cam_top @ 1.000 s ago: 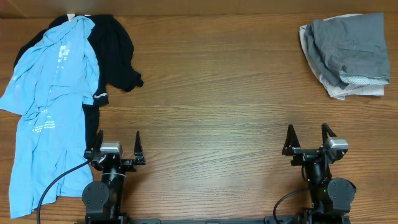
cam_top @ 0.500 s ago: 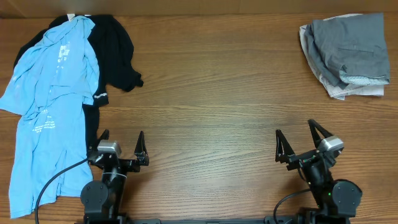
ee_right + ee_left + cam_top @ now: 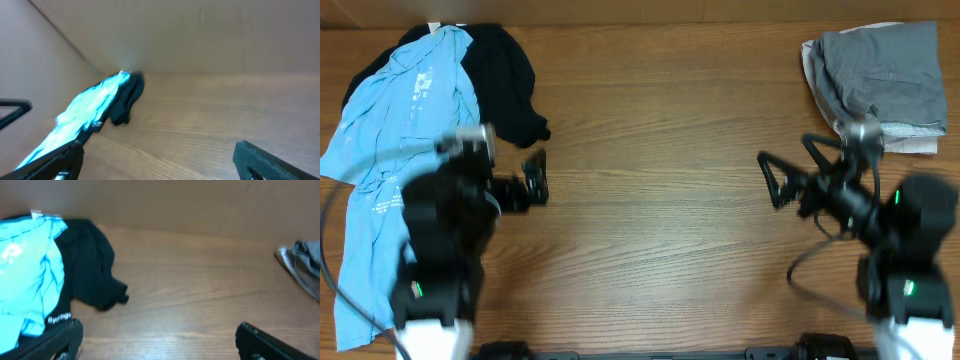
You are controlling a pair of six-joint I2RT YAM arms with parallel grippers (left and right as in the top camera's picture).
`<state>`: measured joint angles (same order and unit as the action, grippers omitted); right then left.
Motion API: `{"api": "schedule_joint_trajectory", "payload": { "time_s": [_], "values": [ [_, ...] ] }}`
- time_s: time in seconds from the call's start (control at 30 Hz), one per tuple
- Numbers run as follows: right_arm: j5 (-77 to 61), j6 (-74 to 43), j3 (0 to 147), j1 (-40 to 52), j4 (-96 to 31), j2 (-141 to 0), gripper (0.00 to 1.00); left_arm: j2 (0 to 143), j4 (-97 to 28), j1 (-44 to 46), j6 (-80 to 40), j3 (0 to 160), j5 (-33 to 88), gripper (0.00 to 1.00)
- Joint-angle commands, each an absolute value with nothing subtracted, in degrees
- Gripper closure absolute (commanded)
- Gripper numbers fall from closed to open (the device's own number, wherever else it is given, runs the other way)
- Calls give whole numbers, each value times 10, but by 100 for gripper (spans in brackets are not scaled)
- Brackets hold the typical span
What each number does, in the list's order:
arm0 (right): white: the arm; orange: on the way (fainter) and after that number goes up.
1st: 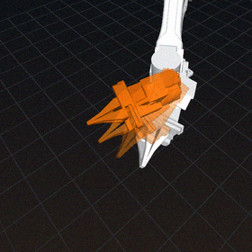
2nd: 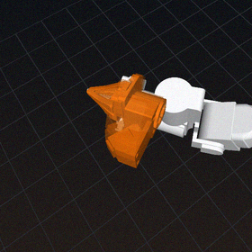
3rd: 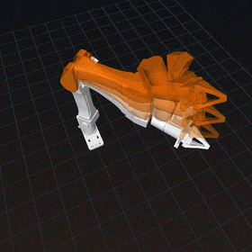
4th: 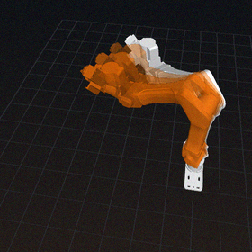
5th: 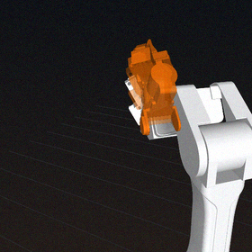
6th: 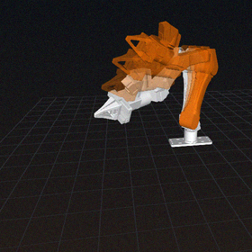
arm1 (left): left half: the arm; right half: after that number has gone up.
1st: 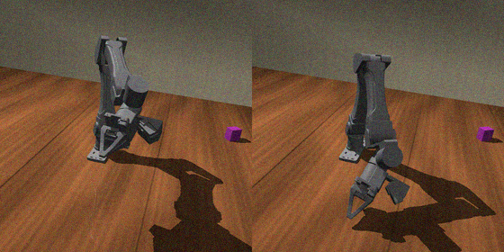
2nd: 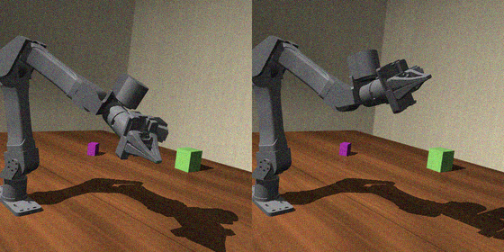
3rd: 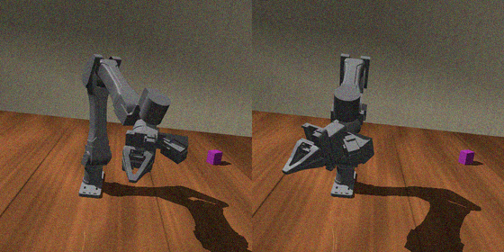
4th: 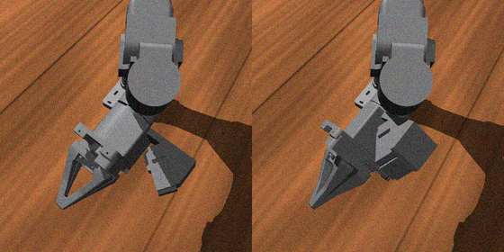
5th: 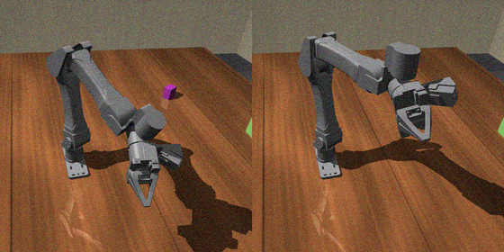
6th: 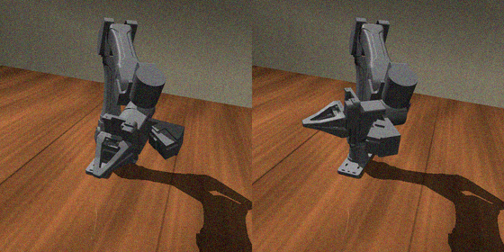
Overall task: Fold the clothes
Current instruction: 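Reach the left gripper to the light-blue T-shirt and grasp it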
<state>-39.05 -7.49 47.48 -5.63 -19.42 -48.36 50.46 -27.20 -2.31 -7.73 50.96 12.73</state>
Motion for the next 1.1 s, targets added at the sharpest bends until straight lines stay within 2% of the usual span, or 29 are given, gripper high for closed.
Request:
{"api": "schedule_joint_trajectory", "payload": {
  "time_s": [0.0,0.13,0.37,0.57,0.67,0.87,1.07],
  "values": [
    [-436,-73,593,-58,-281,-605,0,635,-367,-27,-49,683,163,0],
    [-436,-44,695,-58,-391,-726,0,804,-528,-27,-7,879,211,0],
    [-438,-47,716,-58,-378,-821,0,976,-563,-26,0,921,187,0],
    [-418,-43,716,-58,-381,-831,0,1048,-528,-57,-4,926,157,0],
    [-397,-43,716,-58,-386,-831,1,1056,-504,-95,-51,929,95,0],
    [-384,-43,716,-58,-387,-833,14,1061,-420,-164,-67,929,22,5],
    [-380,-43,716,-58,-395,-850,25,1110,-338,-175,-64,929,-17,9]
  ]
}}
